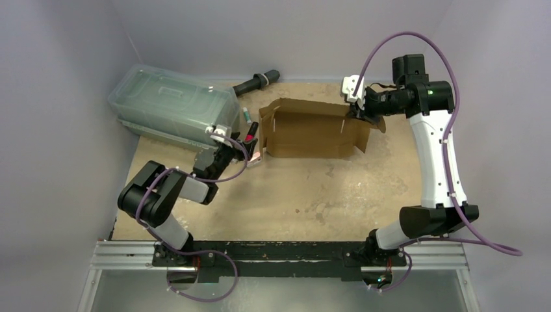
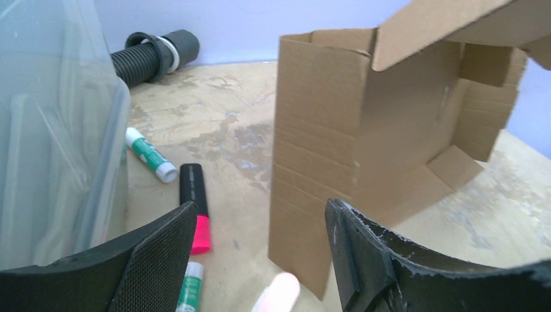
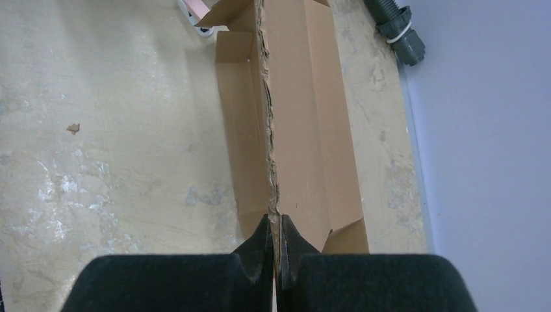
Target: Fold the paper box
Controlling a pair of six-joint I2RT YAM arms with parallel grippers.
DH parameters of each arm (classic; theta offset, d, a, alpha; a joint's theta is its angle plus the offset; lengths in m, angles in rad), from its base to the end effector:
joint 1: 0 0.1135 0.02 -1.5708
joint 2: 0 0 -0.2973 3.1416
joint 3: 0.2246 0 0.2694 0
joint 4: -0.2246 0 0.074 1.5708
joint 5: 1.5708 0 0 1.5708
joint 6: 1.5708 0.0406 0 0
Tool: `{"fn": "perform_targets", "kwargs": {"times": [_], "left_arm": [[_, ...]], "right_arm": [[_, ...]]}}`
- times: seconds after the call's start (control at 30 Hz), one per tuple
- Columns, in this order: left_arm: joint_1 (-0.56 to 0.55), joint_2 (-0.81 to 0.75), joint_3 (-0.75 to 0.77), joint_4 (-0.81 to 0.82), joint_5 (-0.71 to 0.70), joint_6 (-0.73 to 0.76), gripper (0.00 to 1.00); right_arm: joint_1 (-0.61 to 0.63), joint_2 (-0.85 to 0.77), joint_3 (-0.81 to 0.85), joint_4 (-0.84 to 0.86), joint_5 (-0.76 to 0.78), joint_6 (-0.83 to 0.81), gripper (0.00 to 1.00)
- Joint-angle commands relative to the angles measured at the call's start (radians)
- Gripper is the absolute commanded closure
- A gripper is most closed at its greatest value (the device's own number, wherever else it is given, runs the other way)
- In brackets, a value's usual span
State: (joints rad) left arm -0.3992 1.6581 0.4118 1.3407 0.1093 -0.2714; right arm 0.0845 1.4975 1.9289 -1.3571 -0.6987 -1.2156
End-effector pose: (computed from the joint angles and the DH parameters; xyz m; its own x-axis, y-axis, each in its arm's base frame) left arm 0.2750 -0.1208 0.1906 -0.0467 -0.2695 -0.9619 0.4919 0.8319 -0.2570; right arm 0.2717 0.0492 0.4904 0.1450 -0.7082 -0.6910 -0.9030 0.1908 -0.3850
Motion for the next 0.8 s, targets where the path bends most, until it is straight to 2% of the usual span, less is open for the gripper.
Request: {"fn": "perform_targets", "kwargs": {"times": [0.0, 0.23, 0.37, 0.57, 0.77], "left_arm": [[-0.033, -0.066, -0.086, 0.122, 0.04, -0.039, 0.27], [-0.171, -0.005, -0.059, 0.163, -0.226, 0.151, 0.28], [-0.187, 0.03, 0.054, 0.064, -0.322, 0.19, 0.32], [-0.203, 0.091, 0.173, -0.026, -0.391, 0.189, 0.5], [-0.214, 0.119, 0.201, -0.049, -0.4, 0.176, 0.72]], "right_arm": [[-0.001, -0.017, 0.003, -0.019, -0.041, 0.016, 1.0], [-0.001, -0.002, 0.031, -0.021, -0.065, 0.049, 1.0], [-0.001, -0.003, 0.033, -0.02, -0.064, 0.056, 1.0], [-0.001, -0.003, 0.031, -0.02, -0.064, 0.056, 1.0], [0.0, 0.0, 0.035, -0.019, -0.067, 0.06, 1.0]]}}
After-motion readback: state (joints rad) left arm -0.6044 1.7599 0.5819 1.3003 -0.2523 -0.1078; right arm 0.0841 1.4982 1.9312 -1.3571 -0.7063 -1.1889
